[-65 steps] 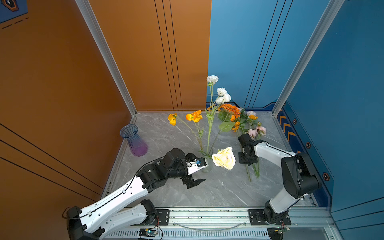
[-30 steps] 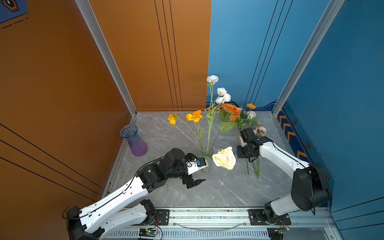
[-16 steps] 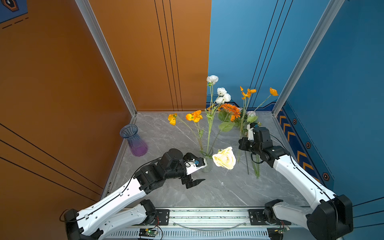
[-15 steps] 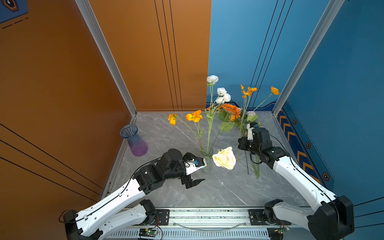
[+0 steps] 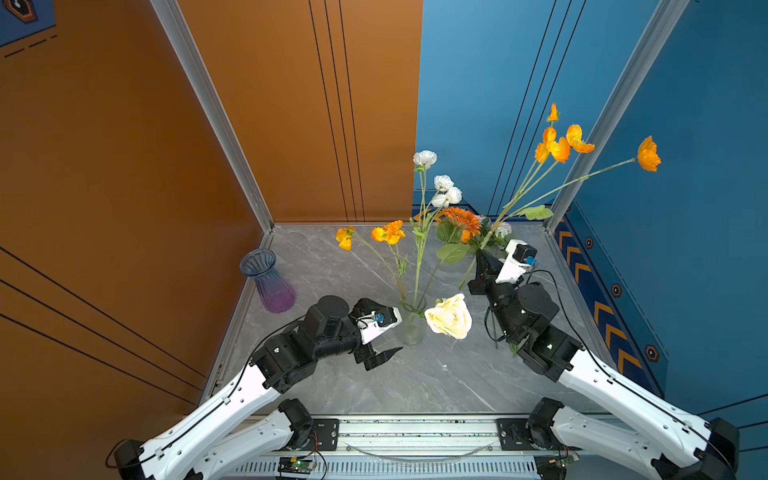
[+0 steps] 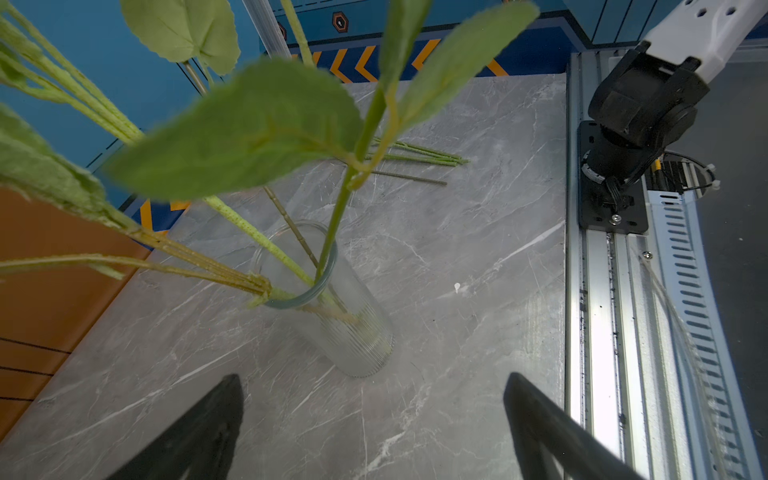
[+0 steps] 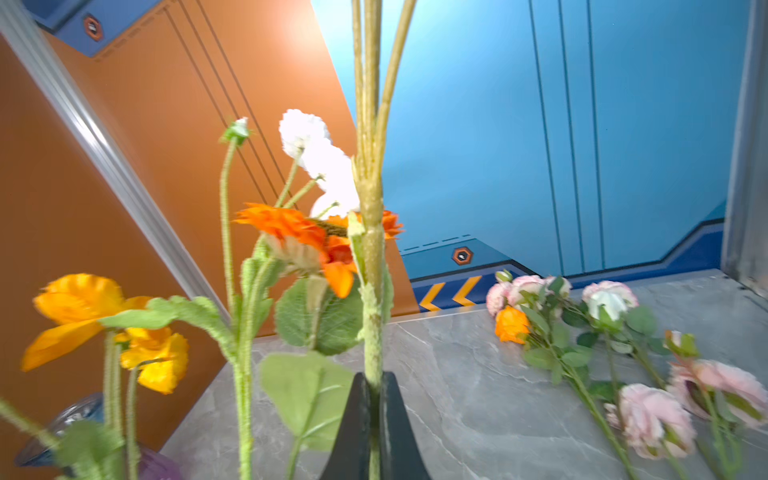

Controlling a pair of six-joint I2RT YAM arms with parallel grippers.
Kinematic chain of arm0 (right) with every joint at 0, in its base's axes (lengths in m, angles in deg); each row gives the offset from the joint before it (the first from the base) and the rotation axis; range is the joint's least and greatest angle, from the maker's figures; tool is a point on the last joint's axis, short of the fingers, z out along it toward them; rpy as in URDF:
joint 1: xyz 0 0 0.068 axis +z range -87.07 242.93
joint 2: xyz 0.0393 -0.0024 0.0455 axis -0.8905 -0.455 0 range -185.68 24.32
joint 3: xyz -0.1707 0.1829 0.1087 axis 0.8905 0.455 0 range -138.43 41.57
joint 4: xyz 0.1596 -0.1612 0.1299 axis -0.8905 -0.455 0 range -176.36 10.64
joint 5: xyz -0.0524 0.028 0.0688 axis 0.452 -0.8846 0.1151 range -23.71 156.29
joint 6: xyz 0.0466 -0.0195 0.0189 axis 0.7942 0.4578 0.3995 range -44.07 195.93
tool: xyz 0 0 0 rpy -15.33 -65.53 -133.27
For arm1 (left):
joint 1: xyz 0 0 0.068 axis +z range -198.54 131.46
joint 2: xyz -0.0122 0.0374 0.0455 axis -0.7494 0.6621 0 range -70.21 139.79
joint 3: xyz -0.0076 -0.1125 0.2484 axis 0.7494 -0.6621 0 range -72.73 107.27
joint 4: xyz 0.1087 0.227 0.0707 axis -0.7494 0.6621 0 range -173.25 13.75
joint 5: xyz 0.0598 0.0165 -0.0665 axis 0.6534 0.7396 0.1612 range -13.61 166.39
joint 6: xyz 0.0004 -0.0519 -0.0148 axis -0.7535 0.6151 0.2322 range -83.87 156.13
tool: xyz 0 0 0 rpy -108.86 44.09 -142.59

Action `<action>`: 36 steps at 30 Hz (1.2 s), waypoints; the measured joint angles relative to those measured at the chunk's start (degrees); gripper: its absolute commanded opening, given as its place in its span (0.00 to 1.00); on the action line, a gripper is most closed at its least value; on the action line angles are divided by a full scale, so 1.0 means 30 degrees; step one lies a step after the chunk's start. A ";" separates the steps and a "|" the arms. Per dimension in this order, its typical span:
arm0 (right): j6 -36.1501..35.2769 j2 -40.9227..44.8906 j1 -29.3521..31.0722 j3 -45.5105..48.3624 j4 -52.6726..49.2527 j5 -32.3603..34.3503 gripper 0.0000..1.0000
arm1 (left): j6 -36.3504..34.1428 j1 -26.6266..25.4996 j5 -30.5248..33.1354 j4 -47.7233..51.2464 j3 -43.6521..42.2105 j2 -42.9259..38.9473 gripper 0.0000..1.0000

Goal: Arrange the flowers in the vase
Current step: 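Lift the yellow poppy stems upright with the right gripper, then carry the yellow poppies over the clear vase and lower stems in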

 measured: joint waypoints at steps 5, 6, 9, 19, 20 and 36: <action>-0.1858 -0.1304 0.2098 0.0648 0.3934 0.0495 0.00 | 0.0138 0.0058 -0.0022 -0.0007 0.0000 -0.0175 0.98; -0.2142 -0.1719 0.2361 0.0656 0.4597 0.0495 0.00 | 0.0146 0.0058 -0.0022 -0.0007 0.0000 -0.0168 0.98; -0.2761 -0.2907 0.2980 0.0758 0.6426 0.0488 0.00 | 0.0189 0.0058 -0.0080 -0.0007 0.0000 -0.0189 0.98; -0.3162 -0.6608 0.3781 0.1727 1.0936 0.0554 0.00 | 0.0357 0.0058 -0.0452 -0.0007 0.0000 -0.0189 0.98; -0.3140 -0.7067 0.3810 0.1843 1.1315 0.0561 0.00 | 0.0357 0.0058 -0.0474 -0.0007 0.0000 -0.0189 0.98; -0.4911 -1.2007 0.5945 0.2863 1.8498 0.2171 0.00 | 0.0364 0.0058 -0.0670 -0.0007 0.0000 -0.0189 0.98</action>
